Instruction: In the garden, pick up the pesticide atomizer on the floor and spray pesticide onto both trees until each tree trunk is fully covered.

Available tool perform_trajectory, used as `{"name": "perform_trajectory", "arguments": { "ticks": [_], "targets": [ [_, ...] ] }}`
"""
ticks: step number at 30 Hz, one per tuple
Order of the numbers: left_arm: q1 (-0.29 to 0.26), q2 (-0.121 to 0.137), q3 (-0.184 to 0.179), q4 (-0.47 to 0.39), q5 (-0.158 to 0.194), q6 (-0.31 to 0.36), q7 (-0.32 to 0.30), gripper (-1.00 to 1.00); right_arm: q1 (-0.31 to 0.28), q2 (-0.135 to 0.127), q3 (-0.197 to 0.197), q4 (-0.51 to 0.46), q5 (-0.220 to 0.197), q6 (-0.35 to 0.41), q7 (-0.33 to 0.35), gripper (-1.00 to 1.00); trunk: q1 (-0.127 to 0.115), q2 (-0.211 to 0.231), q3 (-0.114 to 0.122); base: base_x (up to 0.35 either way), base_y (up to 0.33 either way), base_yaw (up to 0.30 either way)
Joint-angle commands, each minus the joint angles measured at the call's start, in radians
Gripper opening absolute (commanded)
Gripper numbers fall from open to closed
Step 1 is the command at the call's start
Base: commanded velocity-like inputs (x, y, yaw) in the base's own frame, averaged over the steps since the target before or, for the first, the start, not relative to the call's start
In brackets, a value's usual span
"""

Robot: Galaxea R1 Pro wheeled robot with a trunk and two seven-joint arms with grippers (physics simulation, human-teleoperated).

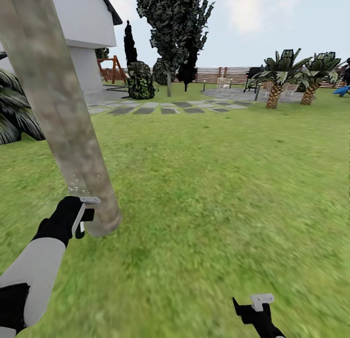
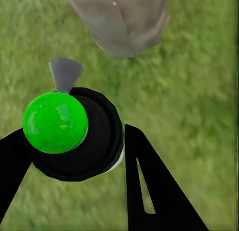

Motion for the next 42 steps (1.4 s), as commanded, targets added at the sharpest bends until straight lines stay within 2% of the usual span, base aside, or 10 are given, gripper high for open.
{"name": "perform_trajectory", "arguments": {
  "ticks": [1, 7, 14, 19, 25, 36, 42],
  "targets": [
    [-0.001, 0.0, 0.002, -0.001, -0.004, 0.004, -0.001, -1.0, -0.001, -0.001, 0.006, 0.001, -0.011, -0.003, 0.006, 1.0, 0.0, 0.0, -0.001, 0.0, -0.275, 0.0],
    [0.007, 0.003, 0.002, 0.0, -0.009, 0.004, 0.001, -1.0, -0.001, 0.0, 0.006, 0.001, -0.011, -0.003, 0.006, 1.0, 0.0, 0.0, -0.001, 0.097, -0.263, 0.161],
    [0.018, 0.005, 0.0, 0.002, -0.01, 0.003, 0.002, -1.0, -0.001, 0.0, 0.006, 0.001, -0.011, -0.003, 0.006, 1.0, 0.0, 0.0, -0.001, 0.281, -0.138, 0.266],
    [0.018, 0.006, 0.0, 0.011, -0.011, 0.0, 0.005, -1.0, -0.001, 0.0, 0.006, 0.001, -0.011, -0.003, 0.006, 1.0, 0.0, 0.0, -0.001, 0.276, -0.145, 0.032],
    [0.018, 0.006, 0.0, 0.011, -0.014, 0.001, 0.007, -1.0, -0.001, 0.0, 0.006, 0.001, -0.011, -0.003, 0.006, 1.0, 0.0, 0.0, -0.001, 0.033, -0.265, 0.007],
    [0.018, 0.007, 0.0, 0.006, -0.015, 0.0, 0.008, -1.0, -0.001, 0.0, 0.006, 0.001, -0.011, -0.003, 0.006, 1.0, 0.0, 0.0, -0.001, 0.127, -0.241, 0.241],
    [0.018, 0.006, 0.002, 0.011, -0.016, 0.0, 0.008, -1.0, -0.001, 0.0, 0.006, 0.001, -0.011, -0.003, 0.006, 1.0, 0.0, 0.0, -0.001, 0.222, -0.205, 0.039]
  ]
}}
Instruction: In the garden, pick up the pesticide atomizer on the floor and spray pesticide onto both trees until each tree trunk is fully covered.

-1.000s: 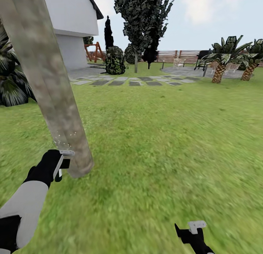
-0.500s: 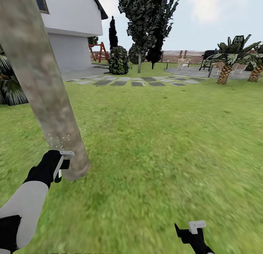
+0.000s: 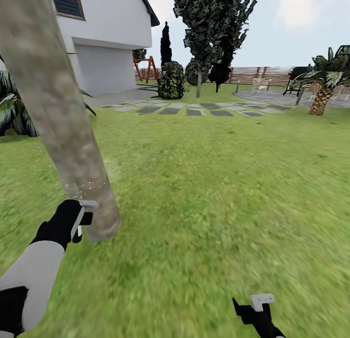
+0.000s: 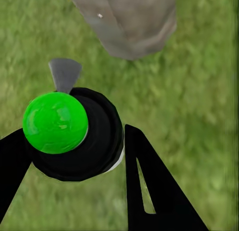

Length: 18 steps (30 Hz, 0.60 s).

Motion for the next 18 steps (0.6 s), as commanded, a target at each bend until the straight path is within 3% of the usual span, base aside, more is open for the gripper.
{"name": "perform_trajectory", "arguments": {
  "ticks": [1, 4, 9, 12, 18],
  "targets": [
    [-0.001, 0.0, 0.002, 0.0, -0.004, 0.004, 0.0, -1.0, -0.001, 0.0, 0.006, 0.001, -0.011, -0.003, 0.006, 1.0, 0.0, 0.0, -0.001, 0.132, -0.246, 0.001],
    [-0.001, -0.001, 0.003, 0.001, -0.004, 0.004, 0.0, -1.0, -0.001, 0.0, 0.006, 0.001, -0.011, -0.003, 0.006, 1.0, 0.0, 0.0, -0.001, 0.038, -0.267, 0.026],
    [0.006, 0.001, 0.006, 0.001, -0.001, 0.0, 0.001, -1.0, -0.001, 0.0, 0.006, 0.001, -0.011, -0.003, 0.006, 1.0, 0.0, 0.0, -0.001, 0.003, -0.274, 0.226],
    [0.053, 0.007, 0.012, 0.002, 0.002, -0.006, 0.003, -1.0, -0.001, 0.0, 0.006, 0.001, -0.011, -0.003, 0.006, 1.0, 0.0, 0.0, -0.001, 0.035, -0.271, 0.275],
    [0.08, 0.001, 0.017, 0.005, 0.007, -0.008, 0.005, -1.0, -0.001, 0.0, 0.006, 0.001, -0.011, -0.003, 0.006, 1.0, 0.0, 0.0, -0.001, 0.224, -0.151, 0.133]
  ]
}}
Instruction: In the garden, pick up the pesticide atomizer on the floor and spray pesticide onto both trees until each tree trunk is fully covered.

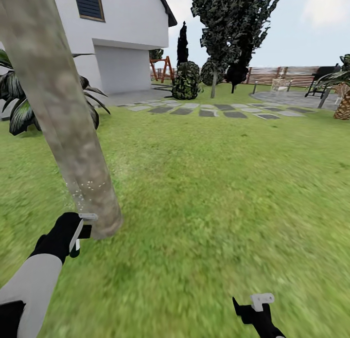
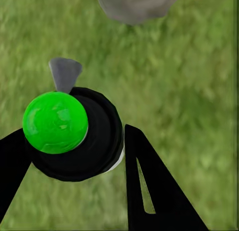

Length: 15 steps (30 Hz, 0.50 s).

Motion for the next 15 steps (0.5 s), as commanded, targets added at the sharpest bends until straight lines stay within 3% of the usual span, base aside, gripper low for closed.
{"name": "perform_trajectory", "arguments": {
  "ticks": [1, 9, 14, 15],
  "targets": [
    [0.0, -0.001, 0.002, -0.001, -0.006, 0.004, -0.001, -1.0, -0.001, 0.0, 0.006, 0.001, -0.011, -0.003, 0.006, 1.0, 0.0, 0.0, -0.001, 0.065, -0.031, 0.008],
    [0.004, 0.019, 0.024, 0.0, -0.009, -0.004, 0.0, -1.0, -0.001, 0.0, 0.006, 0.001, -0.011, -0.003, 0.006, 1.0, 0.0, 0.0, -0.001, 0.006, -0.003, 0.001],
    [0.025, -0.032, 0.028, -0.001, -0.005, -0.023, -0.002, -1.0, -0.001, 0.0, 0.006, 0.0, -0.011, -0.003, 0.006, 1.0, 0.0, 0.0, -0.001, 0.002, -0.001, 0.12],
    [0.043, -0.044, 0.029, -0.003, -0.005, -0.055, 0.0, -1.0, -0.001, 0.0, 0.006, 0.0, -0.011, -0.003, 0.006, 1.0, 0.0, 0.0, -0.001, 0.171, -0.114, 0.233]
  ]
}}
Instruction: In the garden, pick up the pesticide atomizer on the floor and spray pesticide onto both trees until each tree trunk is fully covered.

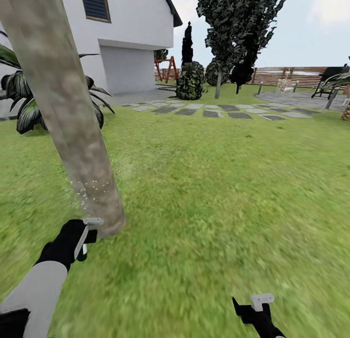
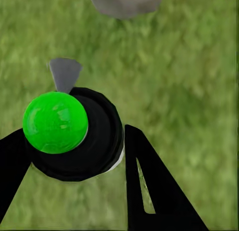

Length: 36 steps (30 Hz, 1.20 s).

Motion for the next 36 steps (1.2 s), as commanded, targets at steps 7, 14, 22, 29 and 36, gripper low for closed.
{"name": "perform_trajectory", "arguments": {
  "ticks": [7, 14, 22, 29, 36],
  "targets": [
    [0.009, -0.01, 0.0, 0.001, -0.016, -0.063, 0.003, -1.0, 0.0, 0.001, 0.006, 0.002, -0.011, -0.003, 0.005, 1.0, 0.0, 0.0, -0.001, 0.267, -0.143, 0.036],
    [0.044, -0.006, 0.001, -0.005, -0.015, -0.065, 0.035, -1.0, 0.0, -0.001, 0.005, 0.002, -0.011, -0.003, 0.005, 1.0, 0.0, 0.0, -0.001, 0.241, -0.191, 0.024],
    [0.047, -0.008, 0.002, 0.001, -0.016, -0.069, 0.056, -1.0, 0.0, -0.002, 0.004, 0.0, -0.011, -0.004, 0.004, 1.0, 0.0, 0.0, -0.001, 0.178, -0.233, 0.265],
    [0.047, -0.015, 0.002, 0.003, -0.013, -0.069, 0.057, -1.0, 0.0, -0.002, 0.005, 0.001, -0.011, -0.003, 0.004, 1.0, 0.0, 0.0, -0.001, 0.177, -0.234, 0.278],
    [0.047, -0.033, 0.002, 0.011, -0.013, -0.071, 0.102, -1.0, 0.0, -0.002, 0.005, 0.001, -0.011, -0.003, 0.004, 1.0, 0.0, 0.0, -0.001, 0.184, -0.234, 0.278]
  ]
}}
